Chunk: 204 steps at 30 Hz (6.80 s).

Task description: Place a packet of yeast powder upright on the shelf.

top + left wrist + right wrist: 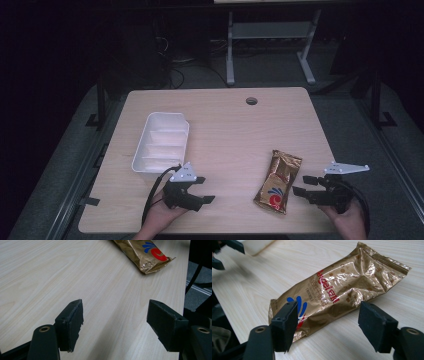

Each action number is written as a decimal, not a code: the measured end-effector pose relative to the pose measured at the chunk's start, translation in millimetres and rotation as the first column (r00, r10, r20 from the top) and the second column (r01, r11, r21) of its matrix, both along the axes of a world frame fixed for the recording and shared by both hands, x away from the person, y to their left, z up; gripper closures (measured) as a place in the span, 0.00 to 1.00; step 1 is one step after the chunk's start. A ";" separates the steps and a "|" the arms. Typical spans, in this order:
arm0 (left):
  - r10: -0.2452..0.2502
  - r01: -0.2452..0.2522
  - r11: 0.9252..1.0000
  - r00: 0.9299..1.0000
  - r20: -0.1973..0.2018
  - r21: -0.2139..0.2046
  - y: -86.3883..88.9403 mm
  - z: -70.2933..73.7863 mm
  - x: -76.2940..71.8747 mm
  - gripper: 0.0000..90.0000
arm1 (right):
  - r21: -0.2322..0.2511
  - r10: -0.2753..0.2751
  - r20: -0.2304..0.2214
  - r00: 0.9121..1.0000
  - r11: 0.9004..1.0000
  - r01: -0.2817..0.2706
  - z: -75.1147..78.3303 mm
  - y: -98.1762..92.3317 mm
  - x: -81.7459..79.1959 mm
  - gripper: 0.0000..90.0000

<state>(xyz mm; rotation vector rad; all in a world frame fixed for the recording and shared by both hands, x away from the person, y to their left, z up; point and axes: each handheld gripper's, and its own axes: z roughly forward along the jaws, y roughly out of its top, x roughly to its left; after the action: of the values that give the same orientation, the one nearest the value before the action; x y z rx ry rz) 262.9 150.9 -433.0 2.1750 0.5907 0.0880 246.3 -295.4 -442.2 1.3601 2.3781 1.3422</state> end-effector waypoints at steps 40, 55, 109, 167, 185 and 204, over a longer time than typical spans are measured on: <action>-0.002 0.002 1.000 1.000 -0.013 -0.009 0.0 -1.0 4.5 0.30 | 0.016 -0.010 -0.155 0.988 1.000 0.013 -23.6 -10.1 98.2 0.56; -0.026 0.023 0.998 0.998 -0.057 -0.051 -17.5 0.8 10.5 0.29 | 0.079 0.041 -0.052 0.998 0.996 -0.037 3.4 -9.3 82.4 0.99; -0.281 0.257 0.958 0.934 -0.221 -0.131 -142.4 -8.9 56.7 0.82 | 0.220 0.273 0.128 0.953 0.930 -0.296 40.1 25.5 49.8 0.76; -0.120 0.120 0.993 0.993 0.006 0.003 -29.5 -1.2 -14.4 0.25 | -0.060 0.311 0.161 0.937 0.951 -0.305 126.1 109.4 99.6 0.92; -0.104 0.103 0.995 0.994 0.022 0.007 -18.9 -1.3 -14.2 0.25 | 0.015 0.365 0.147 0.919 0.928 -0.371 136.8 173.4 170.8 0.93; -0.118 0.116 0.993 0.992 0.038 0.035 -20.0 -3.0 -16.6 0.25 | 0.030 0.449 0.173 0.877 0.887 -0.461 156.4 238.0 204.3 0.93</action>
<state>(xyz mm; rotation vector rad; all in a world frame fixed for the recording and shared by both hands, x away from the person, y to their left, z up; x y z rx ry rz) 246.3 130.9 -436.1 2.2296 0.4404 0.0790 450.5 -57.4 -285.8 0.6781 2.6576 1.5806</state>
